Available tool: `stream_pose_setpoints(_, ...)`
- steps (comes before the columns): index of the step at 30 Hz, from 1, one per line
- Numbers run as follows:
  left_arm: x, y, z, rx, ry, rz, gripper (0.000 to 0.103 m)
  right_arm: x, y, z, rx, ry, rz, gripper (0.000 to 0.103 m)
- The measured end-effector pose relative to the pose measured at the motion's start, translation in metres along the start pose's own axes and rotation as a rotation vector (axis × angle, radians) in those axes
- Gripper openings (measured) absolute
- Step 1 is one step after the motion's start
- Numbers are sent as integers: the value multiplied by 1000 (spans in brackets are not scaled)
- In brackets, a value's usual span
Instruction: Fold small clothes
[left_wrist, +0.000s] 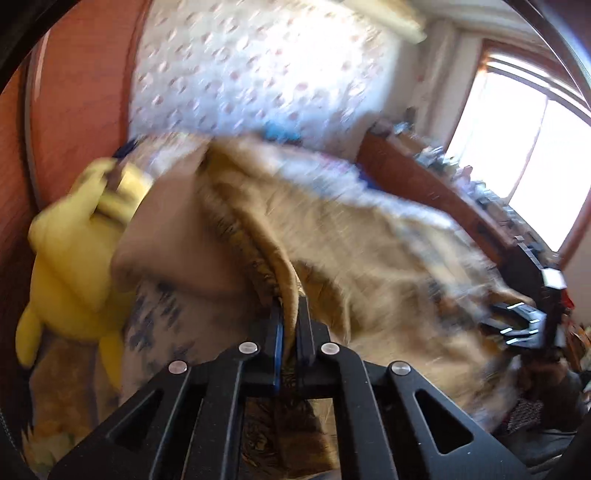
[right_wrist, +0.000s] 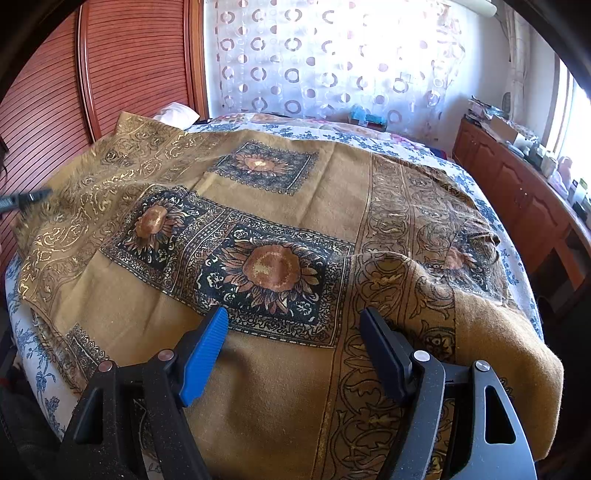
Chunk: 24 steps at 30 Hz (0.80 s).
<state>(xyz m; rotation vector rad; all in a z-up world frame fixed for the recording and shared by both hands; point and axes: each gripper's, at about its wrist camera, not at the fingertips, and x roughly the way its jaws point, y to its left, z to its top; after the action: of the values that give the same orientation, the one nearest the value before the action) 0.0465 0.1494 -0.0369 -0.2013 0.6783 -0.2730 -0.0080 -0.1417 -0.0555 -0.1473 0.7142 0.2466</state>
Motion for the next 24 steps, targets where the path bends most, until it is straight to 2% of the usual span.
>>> stream_pose_setpoints(3,-10,-32,25,61,-53,-40,6,0,-1,1,-1,4,5,76)
stream_pose_setpoints(6,-6,-58,43,104,-70,-82,5,-3,-3,2,1,4,22,75)
stream_pose_setpoints(8,1,-73,55,124,-71,-120,5,-10,-8,2,15,-9,42,71)
stream_pose_setpoints(10,10,-99,67,158,-73,-165,5,-19,-17,3,37,-31,40,61)
stream_pose_setpoints(13,20,-137,81,196,-64,-237,5,-35,-34,3,72,-58,33,55)
stream_pose_setpoints(19,33,-220,101,310,-65,-358,5,-64,-65,-6,126,-113,-14,52)
stream_pose_setpoints(24,38,-267,103,384,-37,-424,5,-81,-84,-19,168,-140,-39,48)
